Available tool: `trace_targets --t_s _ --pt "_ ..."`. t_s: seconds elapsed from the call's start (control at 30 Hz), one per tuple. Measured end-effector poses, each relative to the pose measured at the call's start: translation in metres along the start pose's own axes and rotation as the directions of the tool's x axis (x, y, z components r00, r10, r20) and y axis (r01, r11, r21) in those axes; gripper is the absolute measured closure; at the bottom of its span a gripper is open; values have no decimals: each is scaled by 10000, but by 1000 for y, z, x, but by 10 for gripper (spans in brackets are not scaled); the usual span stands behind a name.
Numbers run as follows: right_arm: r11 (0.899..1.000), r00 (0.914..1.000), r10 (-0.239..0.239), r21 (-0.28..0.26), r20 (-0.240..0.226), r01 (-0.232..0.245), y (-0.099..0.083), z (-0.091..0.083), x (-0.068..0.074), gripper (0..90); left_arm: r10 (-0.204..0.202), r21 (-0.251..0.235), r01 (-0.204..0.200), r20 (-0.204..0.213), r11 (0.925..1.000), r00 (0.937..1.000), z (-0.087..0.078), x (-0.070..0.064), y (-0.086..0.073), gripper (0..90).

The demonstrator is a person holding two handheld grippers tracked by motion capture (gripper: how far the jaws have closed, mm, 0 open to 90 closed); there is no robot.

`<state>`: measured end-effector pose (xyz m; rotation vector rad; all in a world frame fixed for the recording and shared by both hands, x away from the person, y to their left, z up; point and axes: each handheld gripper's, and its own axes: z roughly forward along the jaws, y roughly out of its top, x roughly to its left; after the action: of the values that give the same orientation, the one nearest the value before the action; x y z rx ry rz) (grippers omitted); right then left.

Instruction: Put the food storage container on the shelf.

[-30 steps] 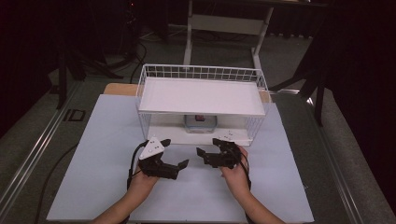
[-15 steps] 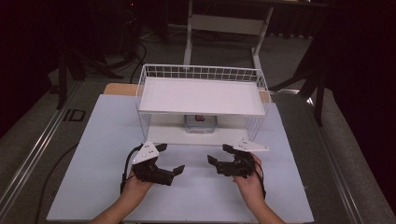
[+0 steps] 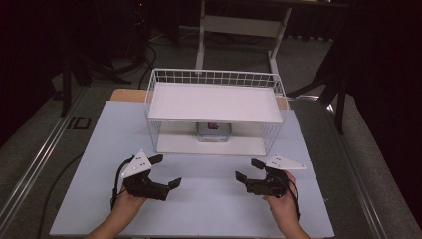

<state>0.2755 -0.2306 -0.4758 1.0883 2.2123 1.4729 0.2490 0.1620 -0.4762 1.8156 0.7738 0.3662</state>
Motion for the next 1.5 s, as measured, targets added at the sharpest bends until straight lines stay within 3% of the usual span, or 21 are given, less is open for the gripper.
trace_targets --t_s 0.37,0.7,0.93,1.27,1.5 --pt "9999 9995 44 101 308 -47 -15 -26 -7 190 -75 220 79 -179 9997 9998 -14 4 -19 15" --pt "9999 9994 48 108 357 -52 -27 -41 -8 190 -228 65 231 -501 9997 9985 -25 8 -32 15" --pt "9987 9963 -417 312 747 395 -39 -40 -13 190 -271 11 272 -608 9996 9978 -24 7 -40 15" --pt "9963 9940 -744 487 802 707 -50 -38 -22 190 -298 -22 297 -630 9996 9976 -21 10 -47 15" --pt "9995 9977 -276 197 625 264 -51 -38 -30 190 -450 -460 422 -606 9980 9971 -24 15 -46 15"
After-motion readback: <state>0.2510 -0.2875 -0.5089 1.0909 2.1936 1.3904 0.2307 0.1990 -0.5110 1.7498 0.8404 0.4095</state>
